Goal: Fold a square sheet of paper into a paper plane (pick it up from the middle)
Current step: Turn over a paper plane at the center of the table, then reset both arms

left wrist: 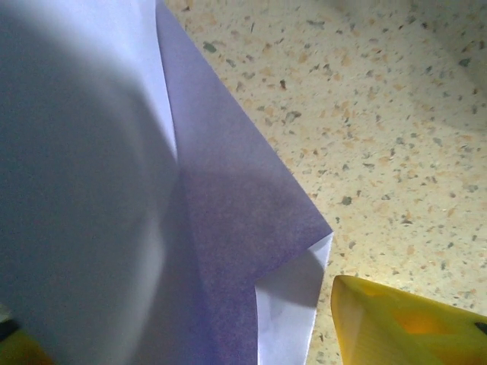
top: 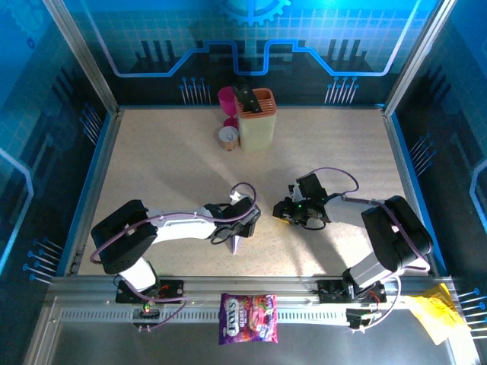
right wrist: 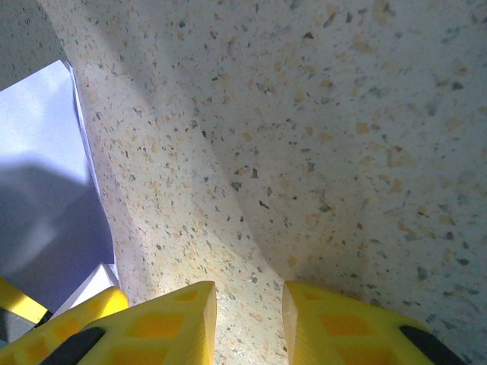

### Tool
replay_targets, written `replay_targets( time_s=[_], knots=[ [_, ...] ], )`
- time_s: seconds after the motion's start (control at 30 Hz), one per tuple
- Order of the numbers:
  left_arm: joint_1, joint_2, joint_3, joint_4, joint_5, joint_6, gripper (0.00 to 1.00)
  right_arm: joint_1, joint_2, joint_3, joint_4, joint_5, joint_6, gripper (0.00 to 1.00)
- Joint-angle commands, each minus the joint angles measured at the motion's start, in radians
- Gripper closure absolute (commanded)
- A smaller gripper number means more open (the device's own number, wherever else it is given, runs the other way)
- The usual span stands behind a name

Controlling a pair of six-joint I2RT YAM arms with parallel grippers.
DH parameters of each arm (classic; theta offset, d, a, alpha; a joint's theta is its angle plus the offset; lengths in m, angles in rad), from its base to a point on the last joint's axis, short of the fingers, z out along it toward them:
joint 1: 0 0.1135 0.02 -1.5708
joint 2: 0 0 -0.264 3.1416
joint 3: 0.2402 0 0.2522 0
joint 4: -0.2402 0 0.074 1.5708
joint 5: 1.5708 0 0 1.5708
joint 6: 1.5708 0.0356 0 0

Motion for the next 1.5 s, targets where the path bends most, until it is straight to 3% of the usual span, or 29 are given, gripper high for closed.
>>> replay_targets(
  time_s=[0.0, 0.6, 0.87, 0.9, 0.97, 1.0, 1.03, 1.07, 1.1, 1.23, 1.33, 1.47],
  knots=[
    [0.005, -0.046, 0.052, -0.051, 0.009, 0.042, 0.39, 0.014, 0.016, 0.005, -0.008, -0.020, -0.016, 0.71],
    [0.010, -0.129, 0.082, -0.081, -0.028, 0.081, 0.37, 0.021, 0.013, 0.012, -0.008, -0.023, -0.013, 0.71],
    [0.048, -0.255, 0.123, -0.132, -0.054, 0.117, 0.27, 0.014, -0.053, 0.054, -0.089, 0.003, -0.035, 0.70],
    [0.063, -0.276, 0.128, -0.141, -0.053, 0.120, 0.25, 0.007, -0.074, 0.069, -0.119, 0.013, -0.043, 0.67],
    [0.093, -0.319, 0.128, -0.153, -0.060, 0.132, 0.14, -0.012, -0.122, 0.095, -0.171, 0.035, -0.059, 0.54],
    [0.116, -0.344, 0.126, -0.162, -0.065, 0.140, 0.04, -0.028, -0.153, 0.116, -0.217, 0.056, -0.073, 0.43],
    [0.142, -0.363, 0.126, -0.173, -0.066, 0.145, 0.00, -0.045, -0.181, 0.137, -0.261, 0.084, -0.088, 0.30],
    [0.174, -0.382, 0.127, -0.181, -0.061, 0.151, 0.00, -0.064, -0.211, 0.159, -0.298, 0.107, -0.107, 0.06],
    [0.213, -0.400, 0.127, -0.188, -0.057, 0.161, 0.00, -0.086, -0.243, 0.188, -0.346, 0.139, -0.128, 0.01],
    [0.348, -0.445, 0.126, -0.192, -0.145, 0.231, 0.00, -0.191, -0.324, 0.316, -0.515, 0.309, -0.212, 0.01],
    [0.458, -0.493, 0.070, -0.074, -0.241, 0.316, 0.00, -0.257, -0.350, 0.390, -0.577, 0.512, -0.251, 0.01],
    [0.651, -0.566, -0.044, 0.123, -0.231, 0.376, 0.00, -0.306, -0.355, 0.365, -0.472, 0.757, -0.335, 0.01]
  ],
)
